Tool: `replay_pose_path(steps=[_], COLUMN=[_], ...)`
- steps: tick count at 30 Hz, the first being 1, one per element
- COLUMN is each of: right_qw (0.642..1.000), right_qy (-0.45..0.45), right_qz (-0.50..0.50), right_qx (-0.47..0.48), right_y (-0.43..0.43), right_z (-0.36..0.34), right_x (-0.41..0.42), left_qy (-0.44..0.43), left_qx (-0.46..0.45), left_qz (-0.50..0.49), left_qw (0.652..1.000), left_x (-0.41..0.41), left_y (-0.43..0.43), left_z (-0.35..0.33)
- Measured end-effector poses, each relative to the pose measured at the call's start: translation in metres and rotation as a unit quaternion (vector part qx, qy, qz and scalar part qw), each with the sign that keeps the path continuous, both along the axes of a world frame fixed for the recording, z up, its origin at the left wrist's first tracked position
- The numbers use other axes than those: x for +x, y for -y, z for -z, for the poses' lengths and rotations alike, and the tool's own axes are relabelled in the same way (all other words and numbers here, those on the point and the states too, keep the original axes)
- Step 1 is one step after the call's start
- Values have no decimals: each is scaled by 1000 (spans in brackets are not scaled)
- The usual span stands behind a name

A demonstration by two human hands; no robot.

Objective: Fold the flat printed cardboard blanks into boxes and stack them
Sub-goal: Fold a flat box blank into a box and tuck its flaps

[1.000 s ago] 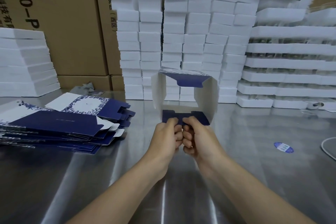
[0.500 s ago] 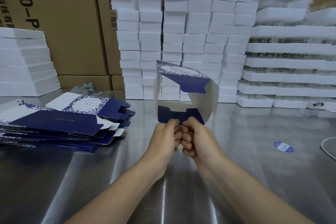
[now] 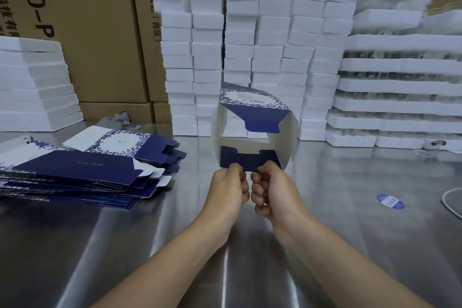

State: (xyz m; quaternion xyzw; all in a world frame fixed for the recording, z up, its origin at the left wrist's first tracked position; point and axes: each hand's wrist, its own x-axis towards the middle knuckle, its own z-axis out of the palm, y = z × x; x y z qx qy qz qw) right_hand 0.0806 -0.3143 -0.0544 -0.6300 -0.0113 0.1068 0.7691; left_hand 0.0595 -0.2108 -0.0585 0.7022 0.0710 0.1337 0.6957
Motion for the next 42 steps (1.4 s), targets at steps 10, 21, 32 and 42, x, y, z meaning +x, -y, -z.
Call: replay_pose_path(steps=[10, 21, 32, 42], right_qw=[999, 997, 998, 998], right_qy=[1, 0, -13, 19], right_qz=[31, 72, 62, 57], right_qx=[11, 1, 5, 14], right_y=[0, 1, 6, 8], right_z=[4, -1, -4, -3], right_x=[3, 1, 1, 4], left_qy=[-16, -20, 7, -9], left_qx=[-64, -53, 21, -33], left_qz=[-28, -75, -125, -20], left_qw=[997, 996, 992, 999], left_x=[4, 9, 13, 3], left_y=[-4, -6, -11, -2], left_z=[4, 5, 8, 4])
